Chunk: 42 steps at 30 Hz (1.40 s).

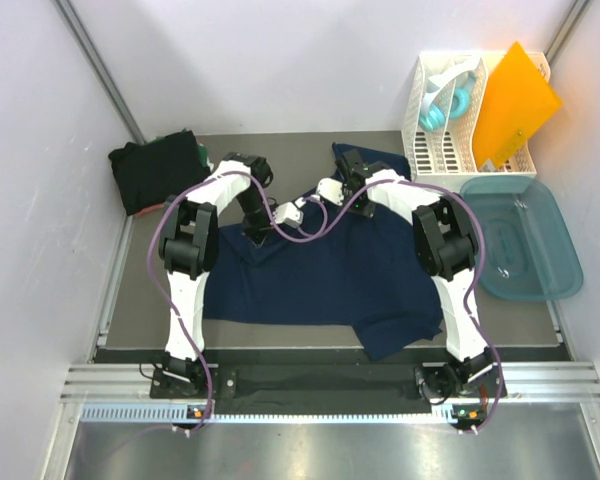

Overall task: Fold and stack the t-shirts
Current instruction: Flatten out the tshirt

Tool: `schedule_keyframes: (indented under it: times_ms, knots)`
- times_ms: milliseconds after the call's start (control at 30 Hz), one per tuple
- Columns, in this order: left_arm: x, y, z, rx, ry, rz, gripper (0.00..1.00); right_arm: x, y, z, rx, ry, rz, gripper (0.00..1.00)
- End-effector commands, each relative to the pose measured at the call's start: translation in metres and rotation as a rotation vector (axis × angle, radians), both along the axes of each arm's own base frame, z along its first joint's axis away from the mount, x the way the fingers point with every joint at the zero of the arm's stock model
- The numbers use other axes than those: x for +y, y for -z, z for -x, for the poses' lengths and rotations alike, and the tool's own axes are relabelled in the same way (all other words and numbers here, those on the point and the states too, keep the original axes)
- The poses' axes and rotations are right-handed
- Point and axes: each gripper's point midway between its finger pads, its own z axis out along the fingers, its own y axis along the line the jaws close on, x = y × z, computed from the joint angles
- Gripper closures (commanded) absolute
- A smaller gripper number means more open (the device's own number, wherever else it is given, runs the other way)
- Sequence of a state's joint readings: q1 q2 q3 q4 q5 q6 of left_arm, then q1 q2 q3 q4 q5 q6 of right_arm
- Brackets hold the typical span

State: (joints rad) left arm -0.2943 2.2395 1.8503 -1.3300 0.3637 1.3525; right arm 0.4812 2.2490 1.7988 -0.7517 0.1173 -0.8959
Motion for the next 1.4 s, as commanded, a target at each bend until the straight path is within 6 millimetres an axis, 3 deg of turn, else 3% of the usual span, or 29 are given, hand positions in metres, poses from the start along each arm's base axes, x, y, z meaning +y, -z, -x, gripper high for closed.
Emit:
schedule_keyframes:
  times_ms: [0,200,333,567,800,833,967,1367]
  knots:
    - [0.016,-0.037,0.020,0.061,-0.029,-0.074,1.00,0.011,-0.013,-0.013,-0.038,0.006,-0.062,0.99]
    - [0.014,-0.085,-0.013,-0.123,-0.076,-0.069,1.00,0.009,-0.007,-0.008,-0.025,0.005,-0.056,1.00]
    - [0.021,-0.101,-0.027,-0.212,-0.074,-0.103,1.00,0.010,-0.007,-0.010,-0.029,0.010,-0.067,1.00]
    - [0.056,-0.095,-0.070,-0.368,-0.129,-0.263,1.00,0.012,-0.008,-0.010,-0.029,0.018,-0.080,1.00]
    - [0.086,-0.106,-0.160,-0.706,-0.273,-0.340,1.00,0.010,-0.005,-0.003,-0.018,0.026,-0.085,1.00]
    - [0.085,-0.116,-0.180,-0.789,-0.291,-0.321,1.00,0.010,-0.005,-0.002,-0.016,0.028,-0.087,1.00]
    - [0.082,-0.121,-0.219,-0.935,-0.307,-0.308,1.00,0.011,-0.007,-0.003,-0.020,0.029,-0.092,1.00]
    - [0.092,-0.117,-0.280,-1.160,-0.298,-0.415,1.00,0.006,-0.007,0.005,-0.020,0.043,-0.098,1.00]
